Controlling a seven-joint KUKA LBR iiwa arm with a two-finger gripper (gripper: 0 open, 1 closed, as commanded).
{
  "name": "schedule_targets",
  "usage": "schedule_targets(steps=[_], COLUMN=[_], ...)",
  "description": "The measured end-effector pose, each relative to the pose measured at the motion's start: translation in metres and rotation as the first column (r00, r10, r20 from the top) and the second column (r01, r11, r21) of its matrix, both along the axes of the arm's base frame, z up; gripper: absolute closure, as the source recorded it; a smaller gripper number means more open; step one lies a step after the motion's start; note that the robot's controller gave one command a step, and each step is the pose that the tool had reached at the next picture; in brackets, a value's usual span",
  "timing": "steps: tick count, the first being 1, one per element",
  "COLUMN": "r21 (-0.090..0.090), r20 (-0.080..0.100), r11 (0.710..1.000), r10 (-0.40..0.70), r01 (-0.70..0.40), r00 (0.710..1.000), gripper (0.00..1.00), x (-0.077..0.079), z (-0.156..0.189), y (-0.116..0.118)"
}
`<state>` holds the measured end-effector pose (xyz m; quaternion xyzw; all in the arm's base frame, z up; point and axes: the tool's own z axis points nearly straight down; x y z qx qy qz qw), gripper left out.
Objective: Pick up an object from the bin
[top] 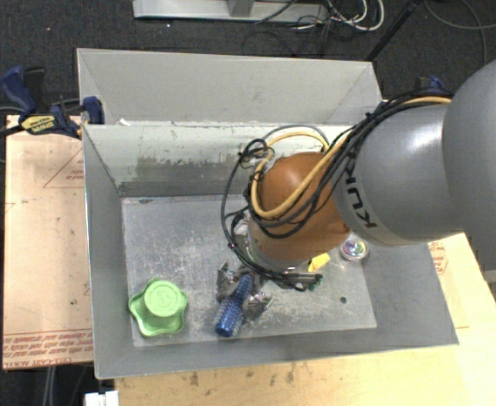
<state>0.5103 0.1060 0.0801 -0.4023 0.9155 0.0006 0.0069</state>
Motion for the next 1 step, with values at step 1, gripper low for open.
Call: schedule_targets(steps=[1], r21=[-0.001], r20=[-0.002], r11=[1.000], r10=[0.030], r01=[-0.030], r00=[1.000], gripper=[1.00], x=[0.0351], z=[0.1142], y=[0.0569])
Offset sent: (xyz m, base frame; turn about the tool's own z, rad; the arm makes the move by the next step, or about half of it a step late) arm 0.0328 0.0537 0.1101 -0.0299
